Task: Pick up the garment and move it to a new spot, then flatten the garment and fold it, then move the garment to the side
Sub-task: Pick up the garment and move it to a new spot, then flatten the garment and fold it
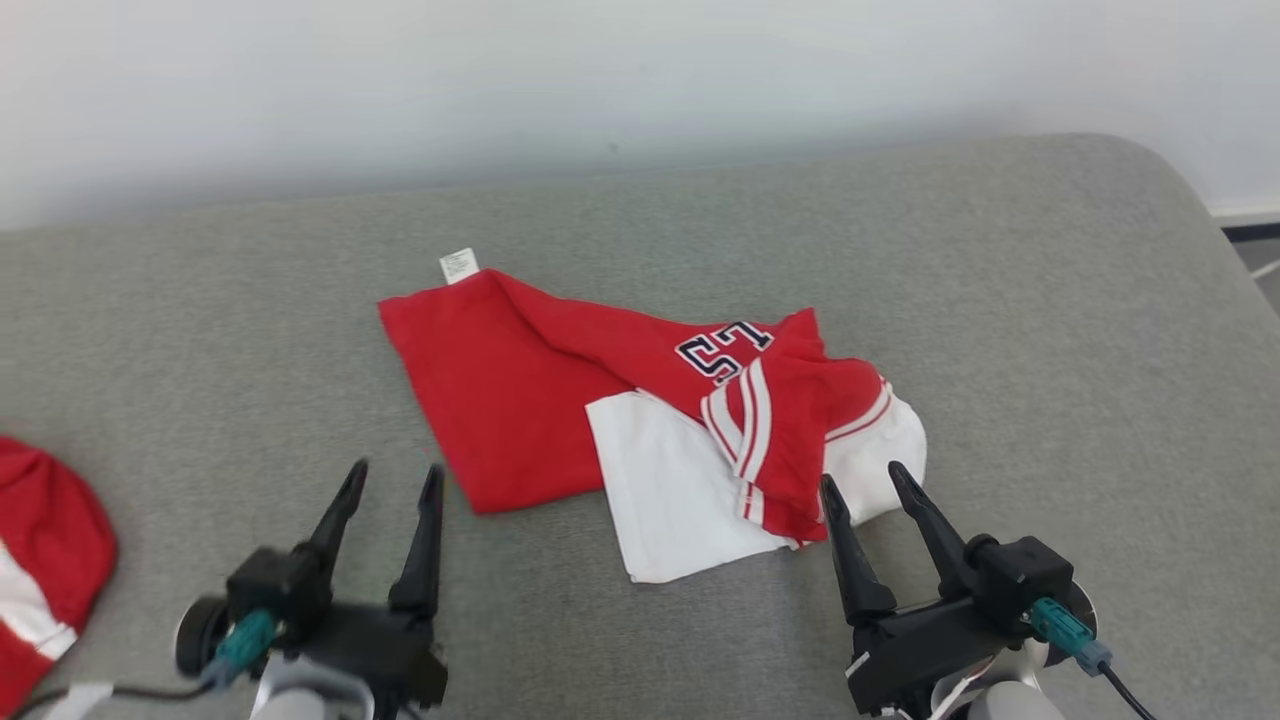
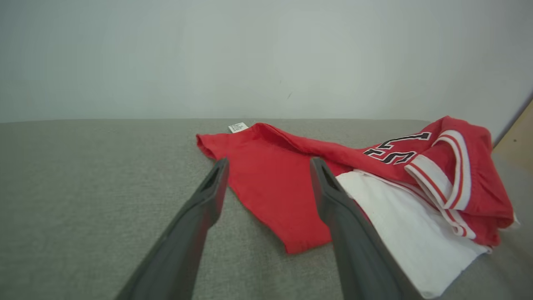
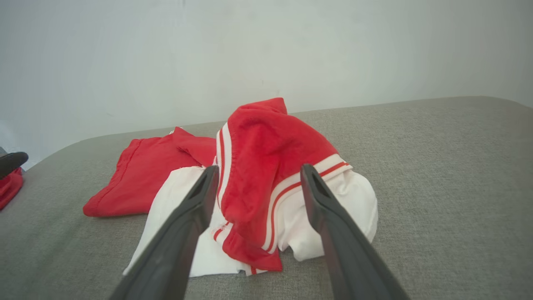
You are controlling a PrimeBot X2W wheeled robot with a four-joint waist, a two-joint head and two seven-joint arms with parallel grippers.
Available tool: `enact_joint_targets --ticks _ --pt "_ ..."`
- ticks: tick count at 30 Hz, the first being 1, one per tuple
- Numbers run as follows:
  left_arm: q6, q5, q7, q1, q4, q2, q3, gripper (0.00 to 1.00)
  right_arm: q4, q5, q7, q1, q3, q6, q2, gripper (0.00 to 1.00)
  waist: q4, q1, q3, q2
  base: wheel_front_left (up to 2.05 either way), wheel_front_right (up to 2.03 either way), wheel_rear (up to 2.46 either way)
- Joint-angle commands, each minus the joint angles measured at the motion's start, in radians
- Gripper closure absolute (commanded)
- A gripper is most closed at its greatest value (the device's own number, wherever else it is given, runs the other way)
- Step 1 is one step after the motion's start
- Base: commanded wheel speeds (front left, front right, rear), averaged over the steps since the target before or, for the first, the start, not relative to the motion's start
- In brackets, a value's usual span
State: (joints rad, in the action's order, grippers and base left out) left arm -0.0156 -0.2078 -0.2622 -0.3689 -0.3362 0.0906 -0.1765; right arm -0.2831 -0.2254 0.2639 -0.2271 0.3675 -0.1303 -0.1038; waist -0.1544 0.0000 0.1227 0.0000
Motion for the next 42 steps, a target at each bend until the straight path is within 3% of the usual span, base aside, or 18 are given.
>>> enact_joint_targets --ticks 1,11,17,25,26,27,33,38,42 --pt "-0.001 0.010 -0.004 0.037 0.018 0.001 0.018 0.00 -0.008 0.005 0.001 0.007 -0.006 -0.001 -0.009 0.00 0.040 0.0000 -0.016 0.0000 0.00 0.00 0.00" --pt "-0.033 0.049 -0.004 0.237 0.063 -0.031 0.143 0.00 -0.110 0.073 0.001 -0.052 -0.076 -0.001 -0.019 0.00 0.172 0.0000 -0.003 0.0000 0.00 0.00 0.00" --pt "-0.050 0.049 -0.004 0.250 0.060 -0.039 0.141 0.00 -0.266 0.162 0.001 -0.133 -0.168 -0.001 -0.007 0.00 0.252 0.0000 0.014 0.0000 0.00 0.00 0.00" --pt "-0.048 0.016 -0.004 0.246 0.057 -0.040 0.122 0.00 -0.425 0.208 0.001 -0.220 -0.198 -0.001 0.009 0.02 0.292 0.0000 0.027 0.0000 0.00 0.00 0.00" --pt "-0.047 0.014 -0.004 0.242 0.058 -0.040 0.120 0.00 -0.436 0.213 0.001 -0.231 -0.208 -0.001 0.008 0.65 0.296 0.0000 0.029 0.0000 0.00 0.00 0.00" --pt "-0.047 0.010 -0.004 0.239 0.060 -0.040 0.116 0.00 -0.447 0.213 0.001 -0.237 -0.223 -0.001 0.006 1.00 0.299 0.0000 0.031 0.0000 0.00 0.00 0.00" --pt "-0.047 0.000 -0.004 0.225 0.070 -0.040 0.091 0.00 -0.407 0.199 0.001 -0.295 -0.287 -0.001 -0.032 1.00 0.308 0.0000 0.048 0.0000 0.00 0.00 0.00" --pt "-0.048 -0.011 -0.004 0.216 0.070 -0.040 0.064 0.00 -0.385 0.214 0.001 -0.365 -0.347 -0.001 -0.108 1.00 0.323 0.0000 0.067 0.0000 0.00 0.00 0.00" --pt "-0.047 -0.023 -0.004 0.197 0.063 -0.040 0.035 0.00 -0.456 0.254 0.001 -0.444 -0.397 -0.001 -0.190 1.00 0.344 0.0000 0.089 0.0000 0.00 0.00 0.00"
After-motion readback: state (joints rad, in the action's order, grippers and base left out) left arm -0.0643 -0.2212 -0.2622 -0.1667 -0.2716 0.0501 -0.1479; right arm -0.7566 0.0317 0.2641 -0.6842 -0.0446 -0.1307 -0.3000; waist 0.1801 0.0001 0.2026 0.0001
